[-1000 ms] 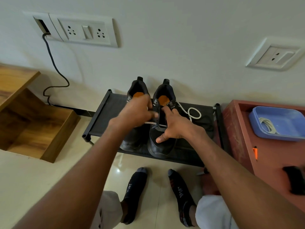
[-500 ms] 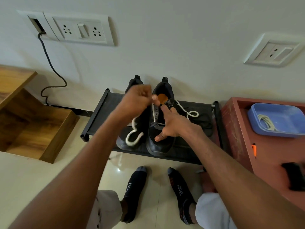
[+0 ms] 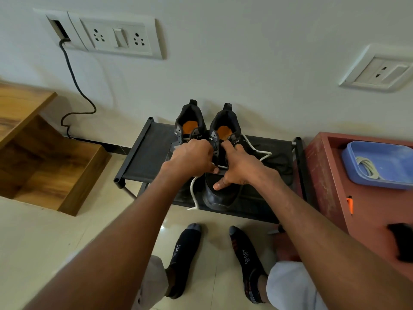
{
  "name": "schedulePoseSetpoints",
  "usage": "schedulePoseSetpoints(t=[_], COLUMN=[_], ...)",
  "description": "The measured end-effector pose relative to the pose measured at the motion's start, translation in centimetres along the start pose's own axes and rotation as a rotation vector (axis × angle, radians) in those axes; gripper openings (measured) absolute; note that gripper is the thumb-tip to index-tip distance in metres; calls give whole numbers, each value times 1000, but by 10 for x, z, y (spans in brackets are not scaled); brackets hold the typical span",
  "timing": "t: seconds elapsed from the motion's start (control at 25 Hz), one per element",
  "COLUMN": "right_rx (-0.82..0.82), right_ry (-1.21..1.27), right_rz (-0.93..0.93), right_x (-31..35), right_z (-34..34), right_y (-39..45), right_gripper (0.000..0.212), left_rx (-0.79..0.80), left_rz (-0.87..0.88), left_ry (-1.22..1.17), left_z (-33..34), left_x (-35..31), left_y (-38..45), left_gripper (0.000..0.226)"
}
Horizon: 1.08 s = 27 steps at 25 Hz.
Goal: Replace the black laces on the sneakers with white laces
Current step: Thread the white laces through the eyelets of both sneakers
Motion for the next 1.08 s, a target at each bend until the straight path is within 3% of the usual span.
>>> schedulePoseSetpoints(t=[0.12,0.28,0.36,0.48,0.64,0.76,0.88,0.96,1.08], right_rx=[0,10,6,-115,-264,-223,-34,113,112], right_ry=[4,13,18,81,154,163,108,300,809], right_rz=[3,-3,-59,-130,15,91,150,170,-22], right_x=[-1,0,4,10,3,-3,-9,-7,20], right_z=[0,1,-2,-25,-54,-62,-56,-47,-64], right_y=[2,1,-1,-3,-11,-20,-36,-50,-66], right_gripper=[122,124,122,101,60,41,34,38,35], left_rx=[-8,-11,14,48,25,-115,-218,-264,-311], left_rz=[-13,-107,-107,-152,-162,-167,-94,-46,32], left_ry=[-34,-395,-301,-192,-645,-898,-1002,-1028,-1077], left_z=[-4,-8,-6,-11,-42,-68,-83,-91,-109], left_x=[0,19,20,21,19,21,14,10,6], left_y=[0,-1,1,-3,-21,-29,-34,-37,-50], left_gripper=[34,30,34,43,46,48,48,49,49])
Point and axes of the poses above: each hand's wrist, its own y-axis towards the middle knuckle, its own z-axis out of the palm, x = y × z, the point moved 9 cm from there along y, towards the middle knuckle, and after that the axes turned 14 degrees about y, right-handed, at the moved point
